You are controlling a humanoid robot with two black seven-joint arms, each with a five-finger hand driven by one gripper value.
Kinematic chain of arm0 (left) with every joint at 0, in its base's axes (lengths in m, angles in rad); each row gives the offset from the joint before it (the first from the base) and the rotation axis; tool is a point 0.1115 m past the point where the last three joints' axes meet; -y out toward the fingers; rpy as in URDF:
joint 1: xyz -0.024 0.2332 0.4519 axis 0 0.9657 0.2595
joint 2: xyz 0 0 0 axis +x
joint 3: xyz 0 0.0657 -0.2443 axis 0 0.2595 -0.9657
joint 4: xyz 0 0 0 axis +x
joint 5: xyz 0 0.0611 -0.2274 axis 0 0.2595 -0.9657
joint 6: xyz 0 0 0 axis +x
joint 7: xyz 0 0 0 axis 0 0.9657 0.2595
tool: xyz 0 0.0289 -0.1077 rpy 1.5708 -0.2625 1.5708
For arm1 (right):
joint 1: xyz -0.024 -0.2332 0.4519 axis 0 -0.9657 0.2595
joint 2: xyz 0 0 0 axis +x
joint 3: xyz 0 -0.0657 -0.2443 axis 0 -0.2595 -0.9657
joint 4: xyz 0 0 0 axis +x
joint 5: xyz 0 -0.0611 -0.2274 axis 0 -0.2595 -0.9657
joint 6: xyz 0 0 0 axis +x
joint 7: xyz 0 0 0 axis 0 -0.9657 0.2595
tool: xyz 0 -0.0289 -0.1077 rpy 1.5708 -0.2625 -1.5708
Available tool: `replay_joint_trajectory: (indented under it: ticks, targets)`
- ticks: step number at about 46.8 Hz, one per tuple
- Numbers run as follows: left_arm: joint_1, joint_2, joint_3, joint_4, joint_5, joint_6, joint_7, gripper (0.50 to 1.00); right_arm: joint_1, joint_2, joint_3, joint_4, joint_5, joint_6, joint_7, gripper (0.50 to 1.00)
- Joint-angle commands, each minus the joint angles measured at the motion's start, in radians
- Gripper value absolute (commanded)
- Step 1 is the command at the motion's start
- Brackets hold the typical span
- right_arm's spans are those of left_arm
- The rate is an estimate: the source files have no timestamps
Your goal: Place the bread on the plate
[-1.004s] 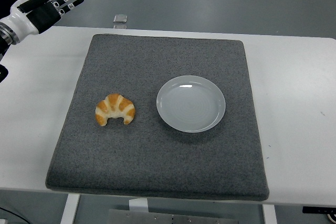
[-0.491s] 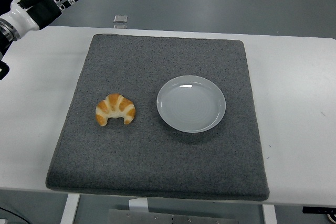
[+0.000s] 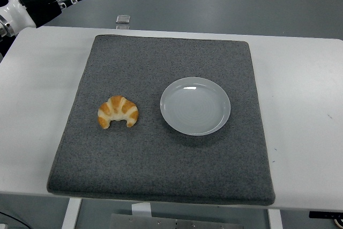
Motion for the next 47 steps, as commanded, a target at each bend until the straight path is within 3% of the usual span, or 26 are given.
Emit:
replay_joint_trajectory:
  ticks: [1,15,29,47]
  targets:
    - [-0.002,0.027,-0.008,-0.007,0.069,-0.009,-0.004,0.996,0.000,0.000,0.000,0.000,0.000,0.000,0.000,0.932]
    - [-0.033,0.095,-0.022,-0.046,0.298,-0.009,-0.010,0.996,0.000,0.000,0.000,0.000,0.000,0.000,0.000,0.930]
    - [-0.045,0.190,-0.020,-0.212,0.517,0.060,-0.049,0.996,0.000,0.000,0.000,0.000,0.000,0.000,0.000,0.930]
    - [-0.044,0.288,-0.012,-0.378,0.738,0.077,-0.050,0.996,0.000,0.000,0.000,0.000,0.000,0.000,0.000,0.932]
